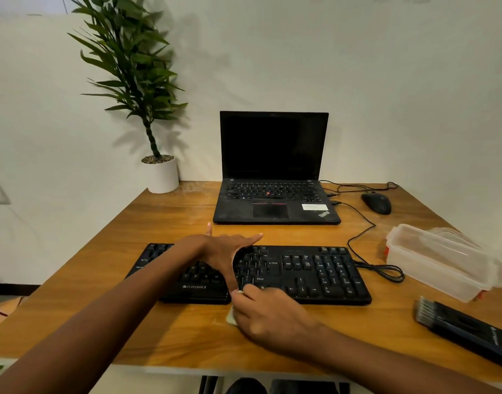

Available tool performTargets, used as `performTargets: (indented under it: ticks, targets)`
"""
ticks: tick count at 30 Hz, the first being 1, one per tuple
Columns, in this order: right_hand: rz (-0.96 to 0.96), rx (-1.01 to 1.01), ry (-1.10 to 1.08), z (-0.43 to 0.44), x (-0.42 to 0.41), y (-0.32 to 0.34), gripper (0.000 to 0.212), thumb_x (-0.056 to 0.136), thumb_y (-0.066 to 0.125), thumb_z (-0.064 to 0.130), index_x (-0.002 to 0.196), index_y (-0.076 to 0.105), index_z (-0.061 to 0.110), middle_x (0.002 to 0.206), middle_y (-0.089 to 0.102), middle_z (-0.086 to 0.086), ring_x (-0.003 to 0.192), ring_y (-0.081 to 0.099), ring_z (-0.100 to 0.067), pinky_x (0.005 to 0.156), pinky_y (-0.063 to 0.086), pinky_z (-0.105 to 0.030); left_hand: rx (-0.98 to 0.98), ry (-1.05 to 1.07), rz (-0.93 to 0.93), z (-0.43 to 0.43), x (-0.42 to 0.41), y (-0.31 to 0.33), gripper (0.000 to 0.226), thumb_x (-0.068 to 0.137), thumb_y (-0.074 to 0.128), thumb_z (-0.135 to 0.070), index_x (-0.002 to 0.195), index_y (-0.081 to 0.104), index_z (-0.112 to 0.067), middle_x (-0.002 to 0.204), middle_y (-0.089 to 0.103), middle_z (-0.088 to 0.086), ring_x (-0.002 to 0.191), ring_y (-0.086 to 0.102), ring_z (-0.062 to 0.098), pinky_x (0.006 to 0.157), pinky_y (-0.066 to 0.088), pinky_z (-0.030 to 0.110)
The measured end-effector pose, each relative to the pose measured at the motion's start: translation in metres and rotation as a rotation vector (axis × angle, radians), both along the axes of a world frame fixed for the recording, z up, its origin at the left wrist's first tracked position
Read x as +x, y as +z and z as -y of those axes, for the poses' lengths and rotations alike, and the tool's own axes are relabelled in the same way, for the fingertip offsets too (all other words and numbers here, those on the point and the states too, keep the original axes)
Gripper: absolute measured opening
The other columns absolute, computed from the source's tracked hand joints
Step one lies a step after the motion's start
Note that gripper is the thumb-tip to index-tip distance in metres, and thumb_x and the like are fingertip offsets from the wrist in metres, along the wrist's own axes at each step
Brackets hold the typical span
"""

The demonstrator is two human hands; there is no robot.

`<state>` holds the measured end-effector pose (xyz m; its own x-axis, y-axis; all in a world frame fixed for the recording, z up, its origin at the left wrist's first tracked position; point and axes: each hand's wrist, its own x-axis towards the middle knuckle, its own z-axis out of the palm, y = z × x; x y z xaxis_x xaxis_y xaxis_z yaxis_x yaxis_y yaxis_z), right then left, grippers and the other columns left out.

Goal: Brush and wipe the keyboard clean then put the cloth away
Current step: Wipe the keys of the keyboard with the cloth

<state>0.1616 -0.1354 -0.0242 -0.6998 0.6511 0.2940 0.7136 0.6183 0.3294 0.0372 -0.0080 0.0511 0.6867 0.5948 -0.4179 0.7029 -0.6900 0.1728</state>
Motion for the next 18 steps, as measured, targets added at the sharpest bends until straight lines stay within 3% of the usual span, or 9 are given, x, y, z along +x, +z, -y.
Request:
performTargets:
  ticks: [3, 5, 8, 12, 15, 18]
  targets:
    - [-0.005, 0.007, -0.041, 0.005, 0.012, 0.001, 0.027, 0.091, 0.038, 0.025, 0.096, 0.064, 0.019, 0.095, 0.053, 0.005, 0.077, 0.045, -0.008, 0.046, 0.042, -0.019, -0.043, 0.001, -0.022, 0.001, -0.001, 0.004, 0.12, 0.073, 0.079, -0.033, 0.149, -0.014, -0.03, 0.159, 0.007, -0.002, 0.145, 0.004, 0.022, 0.113, -0.005, 0.052]
    - [-0.013, -0.007, -0.105, 0.014, 0.028, 0.004, 0.024, 0.089, 0.04, 0.028, 0.089, 0.064, 0.025, 0.088, 0.051, 0.01, 0.073, 0.041, -0.004, 0.042, 0.04, -0.015, -0.073, 0.004, -0.039, 0.001, -0.001, 0.007, 0.12, 0.073, 0.079, -0.031, 0.149, -0.014, -0.03, 0.159, 0.004, -0.002, 0.146, 0.002, 0.021, 0.113, -0.004, 0.05]
    - [0.019, -0.026, -0.13, 0.022, 0.041, 0.004, 0.034, 0.09, 0.032, 0.026, 0.085, 0.065, 0.022, 0.088, 0.055, 0.008, 0.07, 0.047, -0.006, 0.041, 0.038, -0.017, -0.082, 0.014, -0.049, 0.002, -0.001, 0.007, 0.118, 0.074, 0.078, -0.029, 0.149, -0.013, -0.03, 0.159, 0.002, -0.004, 0.146, 0.001, 0.02, 0.113, -0.004, 0.049]
    - [0.045, 0.015, -0.043, 0.007, 0.011, 0.001, 0.032, 0.095, 0.031, 0.025, 0.088, 0.062, 0.018, 0.09, 0.052, 0.005, 0.072, 0.042, -0.008, 0.046, 0.038, -0.019, -0.062, -0.003, -0.037, 0.002, 0.0, 0.005, 0.119, 0.074, 0.079, -0.026, 0.149, -0.014, -0.028, 0.159, 0.007, -0.002, 0.145, 0.005, 0.021, 0.114, -0.002, 0.049]
    - [-0.038, -0.026, -0.035, -0.003, -0.019, -0.001, 0.033, 0.094, 0.03, 0.021, 0.089, 0.062, 0.012, 0.091, 0.055, 0.001, 0.074, 0.047, -0.012, 0.047, 0.038, -0.022, -0.036, 0.008, -0.044, -0.001, -0.001, 0.002, 0.119, 0.074, 0.079, -0.028, 0.149, -0.014, -0.029, 0.159, 0.008, -0.003, 0.145, 0.005, 0.02, 0.112, -0.005, 0.052]
    - [-0.078, -0.008, -0.064, 0.006, -0.002, 0.001, 0.016, 0.087, 0.056, 0.026, 0.096, 0.065, 0.017, 0.093, 0.056, 0.002, 0.076, 0.051, -0.01, 0.047, 0.042, -0.02, -0.037, 0.013, -0.068, -0.004, -0.001, 0.003, 0.123, 0.071, 0.08, -0.03, 0.148, -0.016, -0.031, 0.159, 0.008, -0.004, 0.146, 0.003, 0.021, 0.11, -0.01, 0.056]
